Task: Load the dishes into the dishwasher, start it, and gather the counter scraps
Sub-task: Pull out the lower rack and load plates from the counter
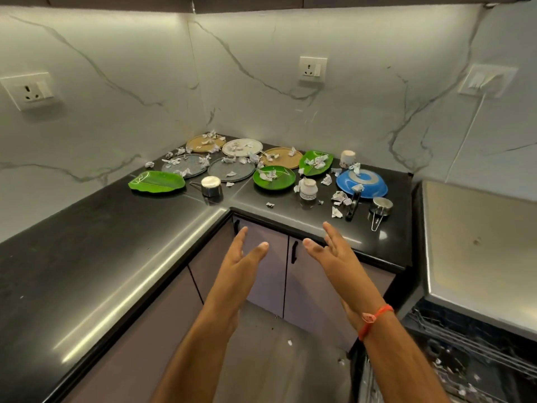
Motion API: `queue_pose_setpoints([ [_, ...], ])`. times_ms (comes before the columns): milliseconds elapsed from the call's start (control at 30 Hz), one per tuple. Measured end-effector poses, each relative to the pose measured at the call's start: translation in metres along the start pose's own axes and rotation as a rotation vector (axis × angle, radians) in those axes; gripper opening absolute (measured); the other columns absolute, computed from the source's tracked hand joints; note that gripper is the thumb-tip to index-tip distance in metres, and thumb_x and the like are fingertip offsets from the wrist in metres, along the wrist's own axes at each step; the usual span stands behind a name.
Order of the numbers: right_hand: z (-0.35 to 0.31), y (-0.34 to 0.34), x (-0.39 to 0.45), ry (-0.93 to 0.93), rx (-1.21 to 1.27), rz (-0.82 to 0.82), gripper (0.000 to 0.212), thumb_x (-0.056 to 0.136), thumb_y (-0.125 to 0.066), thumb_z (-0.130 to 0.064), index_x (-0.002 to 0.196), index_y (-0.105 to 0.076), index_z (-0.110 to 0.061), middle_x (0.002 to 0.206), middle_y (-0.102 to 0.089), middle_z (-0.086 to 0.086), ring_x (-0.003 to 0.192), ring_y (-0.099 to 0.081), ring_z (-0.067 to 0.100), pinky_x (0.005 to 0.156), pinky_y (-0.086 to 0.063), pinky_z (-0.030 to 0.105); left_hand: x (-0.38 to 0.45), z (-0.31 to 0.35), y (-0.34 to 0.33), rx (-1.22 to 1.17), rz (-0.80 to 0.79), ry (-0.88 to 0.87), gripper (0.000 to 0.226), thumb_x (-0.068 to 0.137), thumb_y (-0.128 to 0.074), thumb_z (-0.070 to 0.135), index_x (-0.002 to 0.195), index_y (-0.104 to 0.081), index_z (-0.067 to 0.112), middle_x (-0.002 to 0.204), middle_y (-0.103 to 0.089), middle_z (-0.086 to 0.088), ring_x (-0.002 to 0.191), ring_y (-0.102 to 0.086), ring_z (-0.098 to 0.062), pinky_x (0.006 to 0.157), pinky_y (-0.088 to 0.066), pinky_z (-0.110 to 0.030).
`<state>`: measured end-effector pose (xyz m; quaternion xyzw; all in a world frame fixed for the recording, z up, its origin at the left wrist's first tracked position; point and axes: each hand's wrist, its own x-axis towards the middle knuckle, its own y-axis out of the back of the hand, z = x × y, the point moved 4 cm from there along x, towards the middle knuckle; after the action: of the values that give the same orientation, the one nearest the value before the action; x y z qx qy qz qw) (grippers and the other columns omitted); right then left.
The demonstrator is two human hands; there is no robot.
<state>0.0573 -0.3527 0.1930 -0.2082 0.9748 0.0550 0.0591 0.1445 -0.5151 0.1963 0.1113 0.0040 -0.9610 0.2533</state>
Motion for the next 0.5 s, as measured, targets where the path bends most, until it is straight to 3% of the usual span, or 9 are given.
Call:
queue_pose_setpoints([
  [100, -0.013, 0.003, 0.036, 0.003, -0.018, -0.045, 0.076, 0.093, -0.064, -0.046, 0.157, -0.022, -0.04, 0.166, -0.019, -0.004, 0.151, -0.021, 0.016, 0.115, -0.025, 0.036, 0.031, 0.013, -0.004, -0.018, 0.012, 0.0, 0.064, 0.099, -0.059, 0.039, 0.155, -0.029, 0.044, 0.164, -0.027, 0.007, 0.15, -0.027, -0.015, 0.109, -0.029, -0.032],
  [233, -0.024, 0.007, 0.084, 0.016, -0.028, -0.065, 0.07, 0.092, -0.064, -0.048, 0.154, -0.031, -0.04, 0.164, -0.026, -0.004, 0.149, -0.027, 0.017, 0.108, -0.029, 0.032, 0.071, 0.02, -0.005, -0.038, 0.039, -0.011, 0.064, 0.1, -0.059, 0.037, 0.156, -0.029, 0.041, 0.164, -0.029, 0.007, 0.151, -0.025, -0.012, 0.109, -0.029, -0.03],
  [500, -0.027, -0.015, 0.161, -0.005, -0.006, -0.086, 0.067, 0.092, -0.066, -0.046, 0.152, -0.035, -0.039, 0.163, -0.028, -0.005, 0.148, -0.027, 0.016, 0.109, -0.03, 0.032, 0.159, 0.024, 0.008, -0.023, 0.035, 0.004, 0.063, 0.098, -0.06, 0.037, 0.155, -0.032, 0.038, 0.163, -0.032, 0.002, 0.151, -0.024, -0.013, 0.117, -0.027, -0.04],
])
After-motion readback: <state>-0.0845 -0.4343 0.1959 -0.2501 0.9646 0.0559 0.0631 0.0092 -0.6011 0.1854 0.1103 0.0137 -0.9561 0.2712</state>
